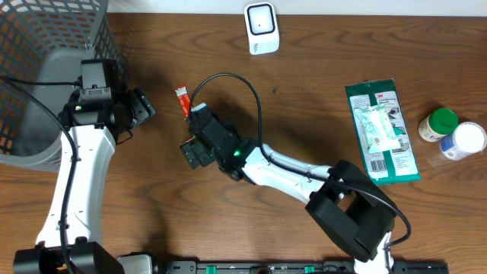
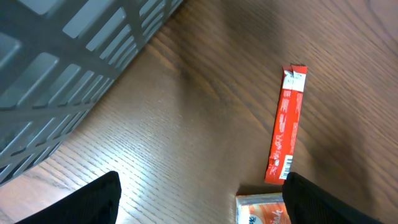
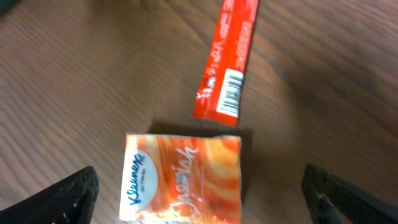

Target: Scan the item barcode

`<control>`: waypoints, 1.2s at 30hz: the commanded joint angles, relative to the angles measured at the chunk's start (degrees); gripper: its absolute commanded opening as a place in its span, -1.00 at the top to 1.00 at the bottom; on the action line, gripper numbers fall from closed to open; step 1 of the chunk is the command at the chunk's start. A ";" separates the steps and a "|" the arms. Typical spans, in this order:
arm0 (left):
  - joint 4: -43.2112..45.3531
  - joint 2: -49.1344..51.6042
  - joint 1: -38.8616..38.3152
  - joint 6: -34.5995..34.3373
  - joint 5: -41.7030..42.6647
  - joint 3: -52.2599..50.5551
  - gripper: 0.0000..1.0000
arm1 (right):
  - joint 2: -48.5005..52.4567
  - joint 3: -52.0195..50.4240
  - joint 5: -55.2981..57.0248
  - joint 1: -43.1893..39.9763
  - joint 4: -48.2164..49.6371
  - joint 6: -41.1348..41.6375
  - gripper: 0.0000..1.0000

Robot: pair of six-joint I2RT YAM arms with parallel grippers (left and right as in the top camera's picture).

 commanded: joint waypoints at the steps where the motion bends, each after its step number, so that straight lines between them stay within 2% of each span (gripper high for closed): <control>1: -0.13 -0.70 0.50 -0.50 -0.72 0.33 -0.69 | 0.13 -2.38 0.98 1.03 2.84 0.98 -0.99; 9: -0.11 -0.70 0.50 -0.50 -0.72 0.33 -0.69 | 4.48 -3.06 -3.10 2.32 7.08 0.96 -0.96; 11: -0.11 -0.70 0.50 -0.50 -0.72 0.33 -0.68 | 5.44 -3.06 -3.04 2.62 7.10 0.94 -0.83; 14: -0.11 -0.70 0.50 -0.50 -0.72 0.33 -0.68 | 5.46 -3.06 -2.25 2.56 6.12 0.96 -0.53; 16: -0.11 -0.70 0.50 -0.50 -0.72 0.33 -0.68 | 4.37 -3.04 -0.68 2.29 4.55 0.96 -0.42; 21: -0.13 -0.70 0.50 -0.50 -0.72 0.33 -0.68 | -1.22 -3.04 3.06 0.74 -3.15 0.96 -0.25; 28: -0.11 -0.70 0.50 -0.50 -0.72 0.33 -0.69 | -9.51 -3.04 7.72 -1.07 -15.19 0.96 -0.22; 33: -0.11 -0.70 0.50 -0.50 -0.72 0.33 -0.69 | -13.22 -3.04 5.84 -3.91 -26.18 0.98 -0.20; 36: -0.11 -0.70 0.50 -0.50 -0.72 0.33 -0.69 | -13.03 -3.06 -0.96 -6.38 -31.50 0.98 -0.23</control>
